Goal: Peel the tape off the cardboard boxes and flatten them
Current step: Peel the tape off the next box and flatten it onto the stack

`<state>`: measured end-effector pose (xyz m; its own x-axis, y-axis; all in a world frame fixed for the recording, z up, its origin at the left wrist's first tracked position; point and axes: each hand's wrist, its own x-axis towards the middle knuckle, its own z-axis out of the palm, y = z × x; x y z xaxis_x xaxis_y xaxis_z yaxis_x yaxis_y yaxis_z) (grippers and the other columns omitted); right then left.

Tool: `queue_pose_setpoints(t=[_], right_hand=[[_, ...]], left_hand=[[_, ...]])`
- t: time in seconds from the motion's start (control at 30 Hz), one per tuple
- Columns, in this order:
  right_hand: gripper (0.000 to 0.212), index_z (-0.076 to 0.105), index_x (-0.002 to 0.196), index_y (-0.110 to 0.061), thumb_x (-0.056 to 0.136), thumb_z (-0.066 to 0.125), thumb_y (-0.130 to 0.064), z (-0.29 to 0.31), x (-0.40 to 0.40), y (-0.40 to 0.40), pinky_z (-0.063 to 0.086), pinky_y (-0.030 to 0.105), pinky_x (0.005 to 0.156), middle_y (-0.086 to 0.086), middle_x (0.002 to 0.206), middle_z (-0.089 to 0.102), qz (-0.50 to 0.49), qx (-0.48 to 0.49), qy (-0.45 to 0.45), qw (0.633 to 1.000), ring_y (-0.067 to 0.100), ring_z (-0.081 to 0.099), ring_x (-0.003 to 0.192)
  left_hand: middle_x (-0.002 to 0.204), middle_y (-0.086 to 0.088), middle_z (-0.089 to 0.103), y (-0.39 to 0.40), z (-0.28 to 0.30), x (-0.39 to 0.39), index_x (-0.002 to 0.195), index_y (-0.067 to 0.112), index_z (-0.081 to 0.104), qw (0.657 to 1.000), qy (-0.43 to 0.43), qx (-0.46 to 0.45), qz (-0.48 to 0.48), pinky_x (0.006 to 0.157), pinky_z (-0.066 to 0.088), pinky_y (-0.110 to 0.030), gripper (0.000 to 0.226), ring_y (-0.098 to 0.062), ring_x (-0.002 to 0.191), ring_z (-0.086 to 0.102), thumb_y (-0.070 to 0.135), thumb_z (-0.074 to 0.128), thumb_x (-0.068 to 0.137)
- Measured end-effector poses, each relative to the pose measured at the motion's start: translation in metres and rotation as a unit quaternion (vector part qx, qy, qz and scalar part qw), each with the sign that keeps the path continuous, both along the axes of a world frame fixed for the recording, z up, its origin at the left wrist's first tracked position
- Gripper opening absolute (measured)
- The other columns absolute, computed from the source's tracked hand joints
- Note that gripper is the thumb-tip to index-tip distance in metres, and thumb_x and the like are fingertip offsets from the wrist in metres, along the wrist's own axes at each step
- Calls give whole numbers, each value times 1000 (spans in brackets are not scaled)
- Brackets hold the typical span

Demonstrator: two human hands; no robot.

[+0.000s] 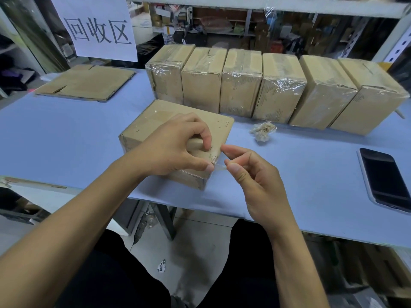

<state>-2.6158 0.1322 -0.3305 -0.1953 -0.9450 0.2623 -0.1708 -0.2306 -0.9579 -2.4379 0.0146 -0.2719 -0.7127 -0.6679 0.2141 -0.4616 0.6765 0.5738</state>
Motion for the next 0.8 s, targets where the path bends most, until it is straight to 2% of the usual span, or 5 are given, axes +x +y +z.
queue_pose_setpoints(t=[0.17,0.37,0.5,0.7,0.8], right_hand=[[14,63,86,-6,99,61,-9,0,0,-2,51,39,96,-14,115,72,-21,10,-17,1000,10,67,109],[15,63,84,-11,98,62,-11,-5,0,-9,47,54,105,-4,114,75,-30,6,-66,997,16,67,114],[17,62,82,-12,94,64,-24,-9,-2,-11,47,47,107,0,115,75,-6,-5,-127,992,19,66,117],[20,49,79,-6,94,54,-18,-19,4,-5,52,27,95,17,112,74,27,2,-295,955,27,65,121],[17,51,85,-7,96,53,-20,-16,3,-6,54,28,91,17,105,75,17,5,-284,959,28,68,116]], left_hand=[[101,16,56,0,-3,1,81,40,58,1000,5,-17,-1,85,40,-28,38,-12,102,51,61,76,55],[104,16,56,-2,-2,2,84,42,58,1000,2,-14,-11,91,44,-36,40,-14,104,51,56,80,53],[106,15,56,-2,-2,2,87,41,59,1000,-5,-17,-8,94,45,-42,35,-15,105,52,47,80,60],[105,14,56,-3,-1,3,86,44,57,1000,0,-8,-16,92,45,-41,33,-15,103,53,53,76,61],[106,11,57,-4,0,2,86,43,57,1000,-4,-9,-14,92,45,-41,33,-15,103,53,48,79,61]])
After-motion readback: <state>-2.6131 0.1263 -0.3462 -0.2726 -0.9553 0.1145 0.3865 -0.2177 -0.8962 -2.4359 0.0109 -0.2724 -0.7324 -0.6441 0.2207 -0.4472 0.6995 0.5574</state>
